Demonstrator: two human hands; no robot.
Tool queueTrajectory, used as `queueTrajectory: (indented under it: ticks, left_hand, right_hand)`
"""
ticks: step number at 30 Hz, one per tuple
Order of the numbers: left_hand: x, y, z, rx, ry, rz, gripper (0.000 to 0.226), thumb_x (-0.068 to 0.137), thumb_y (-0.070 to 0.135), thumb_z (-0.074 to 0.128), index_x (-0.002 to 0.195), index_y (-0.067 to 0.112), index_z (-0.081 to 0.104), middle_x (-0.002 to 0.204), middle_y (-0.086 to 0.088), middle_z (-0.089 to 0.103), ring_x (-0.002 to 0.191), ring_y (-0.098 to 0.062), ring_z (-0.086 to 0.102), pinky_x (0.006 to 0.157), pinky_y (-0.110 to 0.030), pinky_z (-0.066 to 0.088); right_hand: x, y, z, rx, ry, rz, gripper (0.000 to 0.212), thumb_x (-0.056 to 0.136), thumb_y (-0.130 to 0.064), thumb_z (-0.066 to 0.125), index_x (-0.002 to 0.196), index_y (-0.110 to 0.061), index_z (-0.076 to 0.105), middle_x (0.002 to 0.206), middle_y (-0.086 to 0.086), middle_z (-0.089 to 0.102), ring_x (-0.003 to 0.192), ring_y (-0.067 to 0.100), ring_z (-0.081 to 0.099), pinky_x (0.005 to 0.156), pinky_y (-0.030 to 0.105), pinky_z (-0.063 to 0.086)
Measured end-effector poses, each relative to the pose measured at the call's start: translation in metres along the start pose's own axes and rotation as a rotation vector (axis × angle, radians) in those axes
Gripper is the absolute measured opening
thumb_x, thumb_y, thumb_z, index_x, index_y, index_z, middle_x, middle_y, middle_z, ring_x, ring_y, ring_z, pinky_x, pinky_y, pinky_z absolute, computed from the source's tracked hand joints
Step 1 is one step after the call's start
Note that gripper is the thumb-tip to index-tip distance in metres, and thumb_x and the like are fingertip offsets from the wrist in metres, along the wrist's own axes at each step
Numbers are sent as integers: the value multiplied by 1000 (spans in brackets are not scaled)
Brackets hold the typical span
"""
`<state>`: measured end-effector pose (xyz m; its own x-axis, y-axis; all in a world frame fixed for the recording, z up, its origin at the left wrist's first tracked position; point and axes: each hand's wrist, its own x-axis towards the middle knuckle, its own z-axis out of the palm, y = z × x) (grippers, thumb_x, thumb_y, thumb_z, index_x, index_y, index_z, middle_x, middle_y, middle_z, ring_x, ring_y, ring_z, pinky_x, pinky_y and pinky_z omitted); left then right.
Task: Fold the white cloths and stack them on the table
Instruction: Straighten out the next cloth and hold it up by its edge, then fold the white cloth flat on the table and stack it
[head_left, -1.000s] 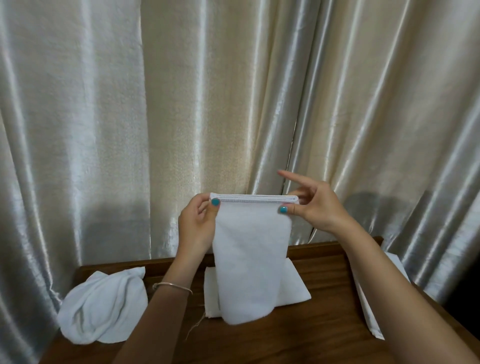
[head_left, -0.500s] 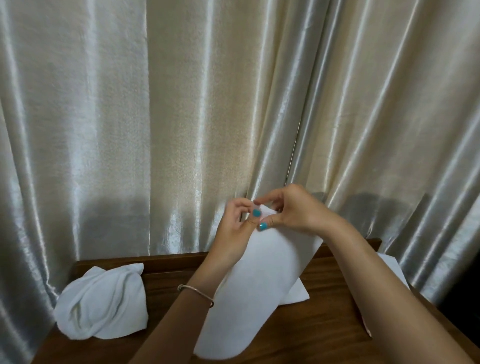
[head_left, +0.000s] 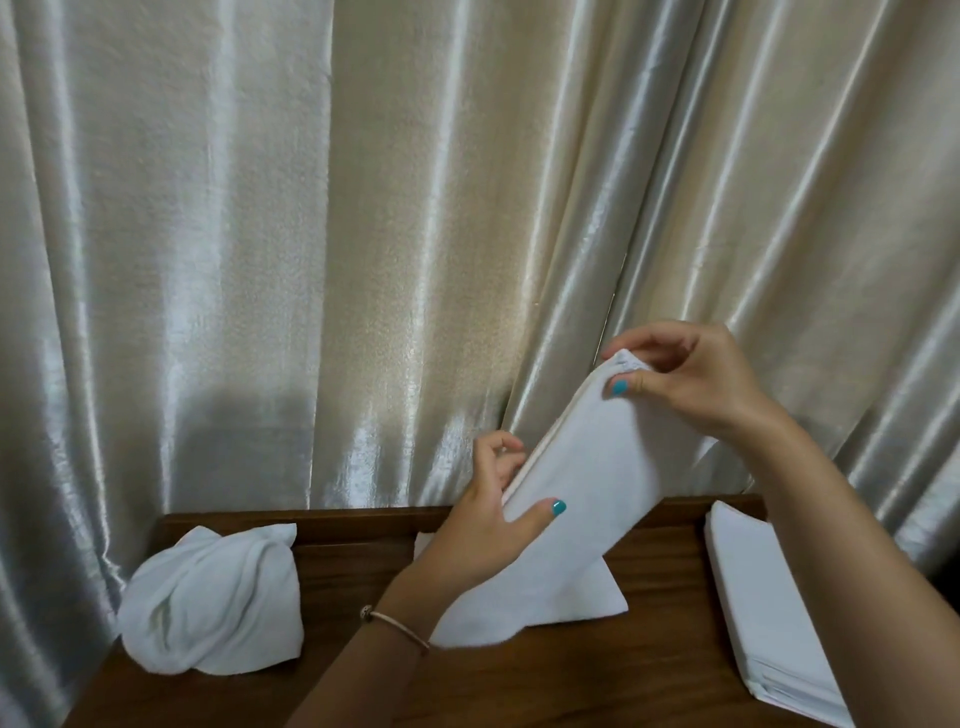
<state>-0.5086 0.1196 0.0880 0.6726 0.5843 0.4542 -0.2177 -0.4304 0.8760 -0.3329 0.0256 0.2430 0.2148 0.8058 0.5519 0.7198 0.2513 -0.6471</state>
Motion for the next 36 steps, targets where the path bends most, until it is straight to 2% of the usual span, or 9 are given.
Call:
queueTrajectory:
  ticks: [6, 9, 11, 14, 16, 20, 25, 30, 36]
  left_hand:
    - [-2, -23, -10, 297, -150, -160, 27, 91, 36, 60, 114, 21, 58, 98, 7, 67, 83, -3, 63, 70, -16, 52]
    - [-3, -36, -17, 402, -198, -230, 19, 89, 33, 63, 105, 24, 61, 90, 10, 64, 73, 6, 60, 58, -6, 46]
    - [-1, -42, -27, 428, -203, -272, 6, 86, 33, 65, 85, 31, 60, 76, 14, 59, 62, 8, 56, 50, -6, 40]
    - [4, -51, -41, 312, -54, -336, 12, 81, 29, 72, 75, 22, 63, 63, 10, 62, 55, 4, 56, 50, -11, 41]
    - [6, -54, -42, 40, 126, -380, 5, 81, 22, 74, 84, 23, 69, 70, 12, 72, 67, -1, 66, 54, -13, 48]
    - [12, -62, -26, -332, 413, -429, 8, 90, 20, 64, 94, 17, 70, 82, 2, 77, 77, -14, 73, 61, -25, 58]
    - [21, -79, 2, 77, 528, -413, 17, 97, 40, 46, 92, 32, 59, 78, 7, 70, 68, -5, 67, 52, -12, 48]
    - [24, -112, 9, 476, 522, -396, 19, 100, 36, 41, 95, 22, 52, 63, 0, 58, 57, -13, 55, 47, -18, 36]
    - [31, -169, -4, 604, 506, -521, 23, 99, 39, 41, 89, 21, 50, 68, 0, 60, 61, -12, 57, 52, -24, 40]
  right_hand:
    - [0, 16, -20, 22, 273, 88, 32, 69, -5, 83, 82, -33, 73, 65, -20, 71, 60, -7, 61, 58, 7, 46]
    - [-4, 39, -30, 69, 453, 188, 24, 75, -11, 80, 84, -32, 73, 57, -21, 67, 54, -8, 56, 56, 5, 44]
    - [-9, 60, -35, 107, 559, 319, 17, 78, -15, 79, 90, -26, 74, 55, -16, 64, 56, -5, 56, 68, 9, 47]
    - [-24, 93, -42, 130, 596, 456, 21, 81, -14, 76, 101, -13, 71, 58, -7, 46, 51, -2, 48, 66, 3, 45]
    - [-36, 111, -46, 162, 564, 544, 23, 82, -14, 75, 104, -13, 69, 63, -6, 50, 49, -4, 51, 56, 3, 44]
    - [-57, 149, -48, 181, 422, 712, 27, 84, -21, 74, 99, 1, 69, 85, 11, 64, 76, 21, 57, 71, 37, 50]
    - [-74, 197, -28, 71, 346, 672, 32, 94, -32, 59, 64, -22, 54, 60, -5, 49, 62, 16, 46, 59, 30, 37]
    - [-76, 252, -1, -142, 141, 640, 31, 100, -46, 30, 92, -23, 48, 86, 1, 58, 88, 25, 55, 80, 42, 43]
    - [-50, 316, 44, -240, -66, 659, 37, 103, -40, 30, 123, -15, 49, 115, 16, 62, 98, 33, 57, 80, 37, 43]
